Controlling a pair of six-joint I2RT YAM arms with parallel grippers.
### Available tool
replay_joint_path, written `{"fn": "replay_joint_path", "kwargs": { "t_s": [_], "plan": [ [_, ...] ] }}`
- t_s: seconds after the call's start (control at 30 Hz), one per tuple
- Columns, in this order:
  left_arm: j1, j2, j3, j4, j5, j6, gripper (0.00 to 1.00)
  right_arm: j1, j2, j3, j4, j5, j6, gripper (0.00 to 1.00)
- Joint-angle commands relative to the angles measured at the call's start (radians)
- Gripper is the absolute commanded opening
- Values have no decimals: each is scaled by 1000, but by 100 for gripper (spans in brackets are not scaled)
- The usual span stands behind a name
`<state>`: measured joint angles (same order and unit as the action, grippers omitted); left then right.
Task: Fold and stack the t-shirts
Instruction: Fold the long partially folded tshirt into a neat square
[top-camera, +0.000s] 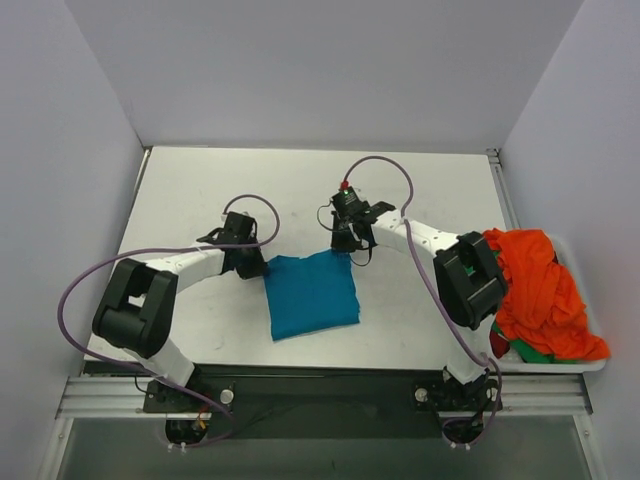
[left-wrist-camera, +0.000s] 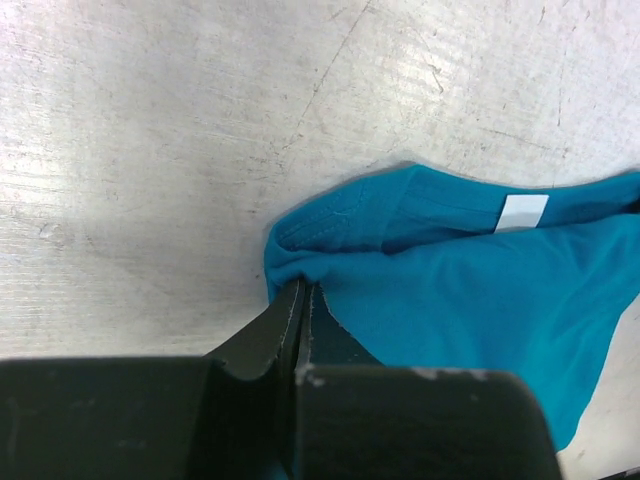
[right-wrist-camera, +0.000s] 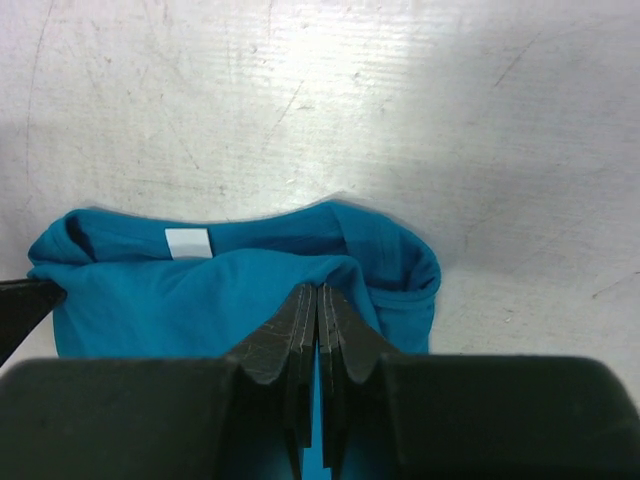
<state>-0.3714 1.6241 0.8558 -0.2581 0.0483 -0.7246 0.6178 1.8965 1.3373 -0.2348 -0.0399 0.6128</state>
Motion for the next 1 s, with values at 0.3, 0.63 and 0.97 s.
{"fn": "replay_joint_path", "kwargs": {
  "t_s": [0.3,0.63,0.97],
  "plan": [
    [11,14,61,-4,-15,25,0,-76,56,66,-49,12,-27,1],
    [15,-101,155,-69,31,48,42,-41,-131,16,-104,8,-28,32],
    [63,-294,34,-75,120,1,41,218,-255,-96,-95,37,28,27]
  ]
}}
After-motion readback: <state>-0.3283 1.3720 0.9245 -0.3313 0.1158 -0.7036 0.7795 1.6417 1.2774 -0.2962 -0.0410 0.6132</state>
